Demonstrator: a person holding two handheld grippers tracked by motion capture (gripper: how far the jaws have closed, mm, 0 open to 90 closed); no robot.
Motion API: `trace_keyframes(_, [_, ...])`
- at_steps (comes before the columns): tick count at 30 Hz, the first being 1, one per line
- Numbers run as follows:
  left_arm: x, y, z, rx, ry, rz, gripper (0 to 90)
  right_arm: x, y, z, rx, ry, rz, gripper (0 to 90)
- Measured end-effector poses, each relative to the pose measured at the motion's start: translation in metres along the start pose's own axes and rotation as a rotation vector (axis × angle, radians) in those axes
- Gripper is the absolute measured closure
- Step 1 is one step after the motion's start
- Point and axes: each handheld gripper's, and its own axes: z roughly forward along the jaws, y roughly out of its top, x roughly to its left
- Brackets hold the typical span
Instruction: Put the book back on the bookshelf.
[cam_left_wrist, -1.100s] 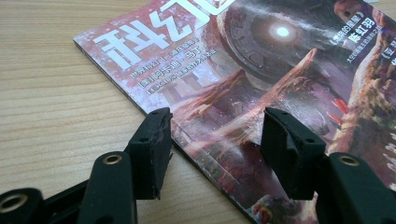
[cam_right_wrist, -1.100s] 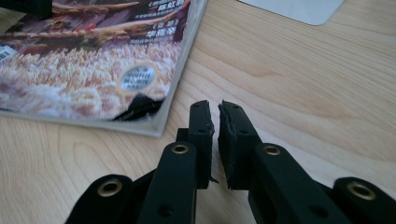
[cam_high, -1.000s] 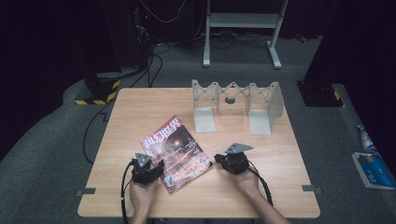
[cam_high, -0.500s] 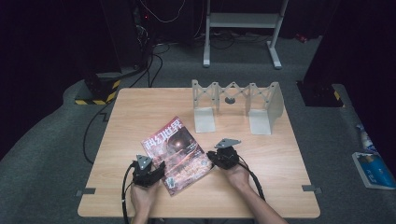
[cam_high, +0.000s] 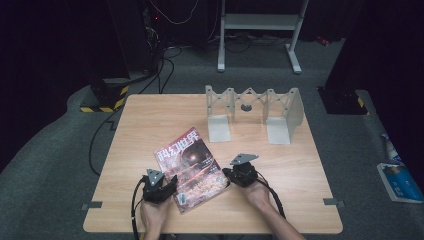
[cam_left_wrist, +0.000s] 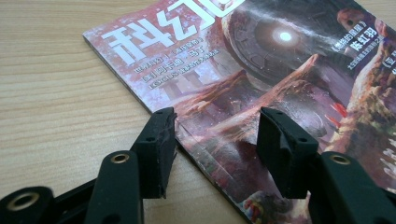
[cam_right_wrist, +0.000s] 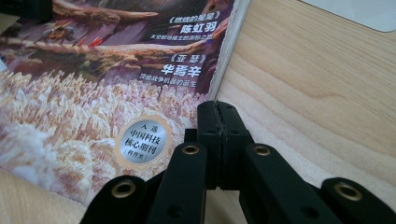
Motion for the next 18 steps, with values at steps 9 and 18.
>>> trace_keyframes(9, [-0.004,-0.005,-0.006,-0.008,0.015,0.000,49.0,0.008,-0.004,-0.005,0.007,-0.002,-0.025,89.4])
trace_keyframes(18, [-0.008,-0.013,-0.016,-0.009,0.002,0.008,50.4,0.018,-0.012,-0.014,0.019,0.019,-0.051,89.4])
